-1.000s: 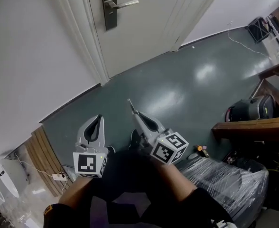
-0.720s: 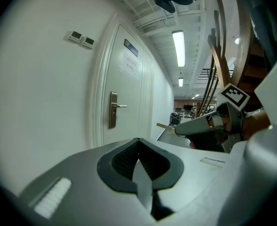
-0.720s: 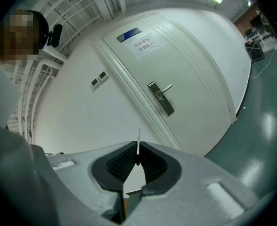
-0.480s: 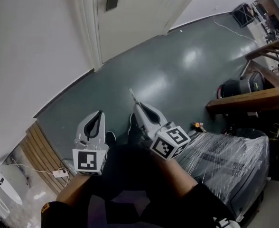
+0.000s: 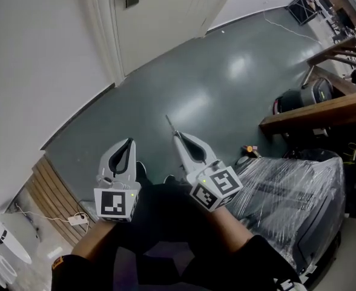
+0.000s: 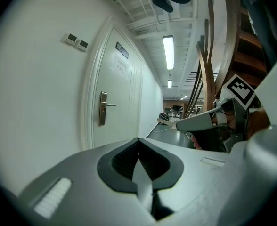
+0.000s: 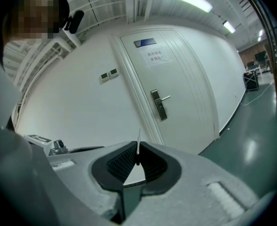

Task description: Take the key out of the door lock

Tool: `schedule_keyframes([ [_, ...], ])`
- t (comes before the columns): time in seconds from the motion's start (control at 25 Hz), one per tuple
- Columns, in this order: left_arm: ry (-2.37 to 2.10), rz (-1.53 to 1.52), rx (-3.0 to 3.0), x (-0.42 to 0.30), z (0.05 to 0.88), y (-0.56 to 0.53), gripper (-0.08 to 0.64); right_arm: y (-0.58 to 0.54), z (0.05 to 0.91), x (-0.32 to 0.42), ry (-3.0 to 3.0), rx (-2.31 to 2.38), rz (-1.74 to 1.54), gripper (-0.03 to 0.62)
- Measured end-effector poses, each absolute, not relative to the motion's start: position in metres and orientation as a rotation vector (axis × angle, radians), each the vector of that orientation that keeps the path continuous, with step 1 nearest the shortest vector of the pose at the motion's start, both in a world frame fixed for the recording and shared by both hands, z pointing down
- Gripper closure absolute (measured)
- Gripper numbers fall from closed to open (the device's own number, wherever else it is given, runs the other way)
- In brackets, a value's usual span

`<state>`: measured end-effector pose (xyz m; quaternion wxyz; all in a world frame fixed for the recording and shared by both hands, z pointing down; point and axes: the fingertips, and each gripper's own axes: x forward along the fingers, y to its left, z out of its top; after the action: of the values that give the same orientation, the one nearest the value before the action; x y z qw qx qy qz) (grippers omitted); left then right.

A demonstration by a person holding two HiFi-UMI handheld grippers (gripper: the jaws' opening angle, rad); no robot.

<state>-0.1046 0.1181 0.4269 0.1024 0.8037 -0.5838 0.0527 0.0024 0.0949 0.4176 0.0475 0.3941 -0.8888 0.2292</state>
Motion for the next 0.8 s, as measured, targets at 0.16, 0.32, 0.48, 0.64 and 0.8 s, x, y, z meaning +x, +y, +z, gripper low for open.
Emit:
schedule_keyframes([
  [0.16,-1.737,0.144,2.355,-0.081,0.420,0.127,0.545,0.113,0.414,0.029,-2.708,1.211,0.626,0.577],
  [0.32,-1.734,0.129,2.348,-0.050,0.413,0.140,0.543,0.132,0.413,0.058,-2.709,1.215,0.558,0.577],
  [0.48,-1.710,0.165,2.360,-0.022,0.418,0.151,0.545,0.143,0.416,0.083,-2.691,1.228,0.487,0.577],
  [0.64,-1.703,0.210,2.358,0.002,0.427,0.164,0.545,0.156,0.420,0.105,-2.688,1.236,0.452,0.577],
  [0.8,-1.721,0.227,2.354,0.017,0.431,0.172,0.545,0.164,0.419,0.118,-2.690,1.253,0.425,0.577],
])
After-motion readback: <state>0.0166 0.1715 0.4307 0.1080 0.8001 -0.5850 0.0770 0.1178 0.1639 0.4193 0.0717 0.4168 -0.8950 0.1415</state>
